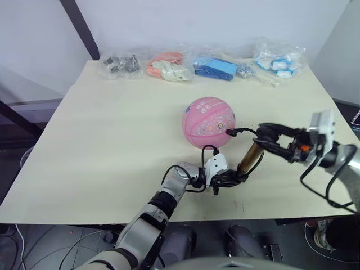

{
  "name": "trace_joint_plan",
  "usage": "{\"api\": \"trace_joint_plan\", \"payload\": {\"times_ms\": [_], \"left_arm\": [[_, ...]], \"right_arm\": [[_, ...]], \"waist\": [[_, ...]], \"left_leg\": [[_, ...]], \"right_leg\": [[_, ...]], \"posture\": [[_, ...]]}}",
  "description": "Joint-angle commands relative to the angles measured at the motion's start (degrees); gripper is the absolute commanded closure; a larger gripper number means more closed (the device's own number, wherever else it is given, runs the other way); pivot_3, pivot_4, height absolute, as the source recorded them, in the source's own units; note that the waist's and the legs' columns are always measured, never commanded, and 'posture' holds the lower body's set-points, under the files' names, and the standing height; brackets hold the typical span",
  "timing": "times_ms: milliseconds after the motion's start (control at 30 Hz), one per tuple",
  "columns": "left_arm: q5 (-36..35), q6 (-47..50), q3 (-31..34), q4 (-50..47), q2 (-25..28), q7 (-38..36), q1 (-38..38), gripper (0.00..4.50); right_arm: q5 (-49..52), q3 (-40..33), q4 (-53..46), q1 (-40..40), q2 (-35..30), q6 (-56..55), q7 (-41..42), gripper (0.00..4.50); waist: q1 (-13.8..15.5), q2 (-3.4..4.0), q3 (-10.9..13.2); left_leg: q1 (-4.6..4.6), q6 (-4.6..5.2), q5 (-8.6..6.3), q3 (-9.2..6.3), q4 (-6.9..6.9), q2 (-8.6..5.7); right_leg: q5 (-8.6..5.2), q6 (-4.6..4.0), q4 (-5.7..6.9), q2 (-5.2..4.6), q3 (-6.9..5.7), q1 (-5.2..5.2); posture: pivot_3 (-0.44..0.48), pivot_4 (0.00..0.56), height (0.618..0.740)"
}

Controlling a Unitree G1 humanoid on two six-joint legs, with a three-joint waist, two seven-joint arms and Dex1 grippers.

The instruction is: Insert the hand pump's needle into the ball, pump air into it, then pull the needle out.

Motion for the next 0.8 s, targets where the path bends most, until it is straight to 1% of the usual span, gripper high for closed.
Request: {"api": "trace_joint_plan", "payload": {"times_ms": [33, 200, 267, 400, 567, 733, 800], "left_arm": [[1.6, 2.3, -0.1, 4.4, 0.9, 1.2, 1.5, 3.42], [1.6, 2.2, -0.2, 4.3, 1.0, 1.1, 1.9, 3.42], [1.6, 2.2, -0.2, 4.3, 1.1, 1.1, 1.9, 3.42], [1.6, 2.2, -0.2, 4.4, 1.0, 1.2, 1.9, 3.42], [1.6, 2.1, -0.3, 4.2, 1.0, 1.2, 1.9, 3.42], [1.6, 2.2, -0.4, 4.0, 1.0, 1.1, 1.9, 3.42], [1.6, 2.4, -0.4, 3.8, 1.0, 1.1, 1.9, 3.42]], "right_arm": [[7.4, -7.2, -2.9, -4.5, -2.5, 2.5, 0.1, 2.59], [10.9, -11.3, -1.2, -8.9, -3.8, 4.6, -1.2, 2.59], [10.9, -11.0, -1.5, -8.8, -3.3, 5.0, -1.4, 2.59], [6.7, -6.6, -3.1, -4.8, -1.8, 4.7, -1.0, 2.59], [-2.5, 1.0, -2.9, 0.6, 0.5, 0.8, -0.9, 2.59], [-7.7, 7.6, -2.6, 3.8, 4.3, -2.1, -1.6, 2.59], [-11.2, 10.3, -1.3, 5.1, 5.6, -3.8, -2.0, 2.59]], "waist": [[0.1, -0.05, 0.0], [0.1, -0.09, 0.1], [0.0, -0.11, 0.1], [0.1, -0.10, 0.1], [-0.1, -0.17, -0.1], [-0.1, -0.20, -0.3], [-0.1, -0.24, -0.4]], "left_leg": [[-0.02, 0.00, 0.00, 0.00, 0.00, -0.01], [-0.07, 0.00, 0.00, -0.01, 0.00, -0.01], [-0.07, 0.00, 0.00, -0.01, 0.00, -0.01], [-0.06, 0.00, 0.00, -0.02, 0.00, -0.01], [0.15, 0.01, 0.00, 0.00, 0.00, 0.00], [0.24, 0.00, 0.00, 0.02, 0.00, 0.02], [0.25, -0.01, 0.01, -0.01, 0.00, 0.05]], "right_leg": [[0.00, 0.00, -0.01, -0.01, -0.01, -0.01], [0.00, 0.00, -0.01, -0.04, -0.03, -0.04], [0.00, 0.00, -0.02, -0.04, -0.03, -0.05], [0.00, 0.00, 0.00, -0.05, -0.03, -0.05], [0.00, 0.01, 0.01, -0.04, -0.02, 0.08], [-0.06, 0.11, 0.05, 0.03, 0.00, 0.10], [-0.03, 0.05, 0.05, 0.09, -0.01, 0.09]], "posture": [[0.000, 0.150, 0.740], [0.000, 0.150, 0.740], [0.000, 0.150, 0.740], [0.000, 0.150, 0.740], [0.000, 0.150, 0.740], [0.000, 0.150, 0.740], [0.000, 0.150, 0.740]]}}
